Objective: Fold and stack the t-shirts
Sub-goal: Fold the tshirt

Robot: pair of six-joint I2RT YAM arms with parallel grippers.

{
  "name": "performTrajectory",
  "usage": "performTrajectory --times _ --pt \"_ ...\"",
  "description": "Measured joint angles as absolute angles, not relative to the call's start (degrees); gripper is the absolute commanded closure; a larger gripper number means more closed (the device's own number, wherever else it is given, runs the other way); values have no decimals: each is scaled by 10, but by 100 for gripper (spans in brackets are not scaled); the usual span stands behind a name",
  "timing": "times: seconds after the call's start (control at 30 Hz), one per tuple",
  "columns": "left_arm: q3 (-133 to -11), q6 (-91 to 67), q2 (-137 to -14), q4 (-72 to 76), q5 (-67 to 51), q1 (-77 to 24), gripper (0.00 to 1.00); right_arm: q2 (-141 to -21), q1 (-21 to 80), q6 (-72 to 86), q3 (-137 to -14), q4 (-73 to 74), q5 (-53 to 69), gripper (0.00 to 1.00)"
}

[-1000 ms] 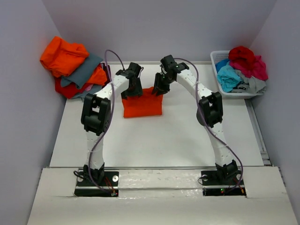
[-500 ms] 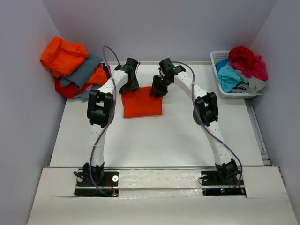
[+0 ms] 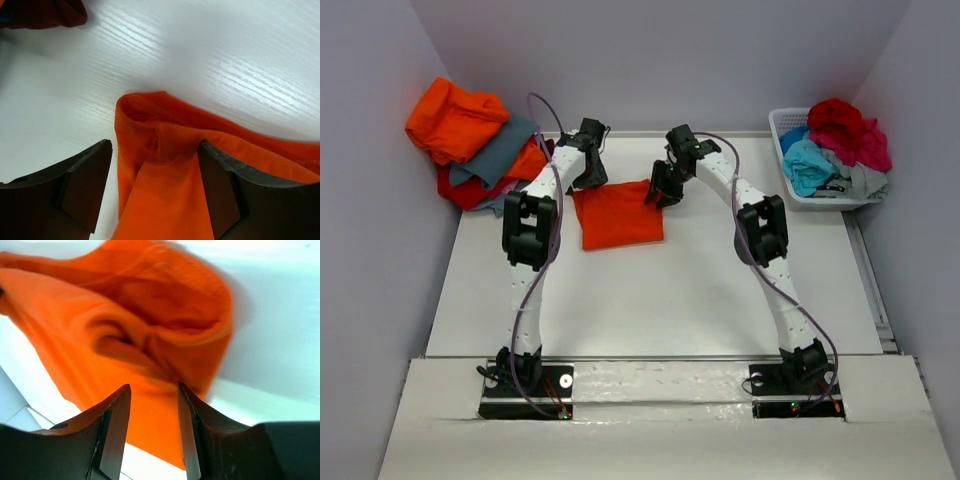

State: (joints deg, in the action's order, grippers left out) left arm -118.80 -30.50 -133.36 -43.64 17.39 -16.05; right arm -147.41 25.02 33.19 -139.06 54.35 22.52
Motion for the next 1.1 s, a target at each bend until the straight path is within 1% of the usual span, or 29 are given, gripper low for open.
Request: performTrajectory --times 0.2,0.37,0.53,0.67,0.9,1.1 --pt "-1189 -309 -1334 -437 173 -153 20 -1493 239 332 -1390 544 226 51" --pt "-1175 -307 -1328 -427 158 -153 19 -1483 233 330 -1362 533 238 48" --pt "-1073 -303 -1275 -416 130 -153 19 -1463 233 313 -1333 549 236 48" --pt "-999 -302 -1218 -411 100 -153 19 -1427 233 309 -1279 552 236 48" --pt "-992 -292 -1163 -410 56 -163 19 -1386 233 313 -1274 553 262 48" --pt "-981 -283 -1158 -407 5 -176 19 -1376 234 313 -1251 550 296 49"
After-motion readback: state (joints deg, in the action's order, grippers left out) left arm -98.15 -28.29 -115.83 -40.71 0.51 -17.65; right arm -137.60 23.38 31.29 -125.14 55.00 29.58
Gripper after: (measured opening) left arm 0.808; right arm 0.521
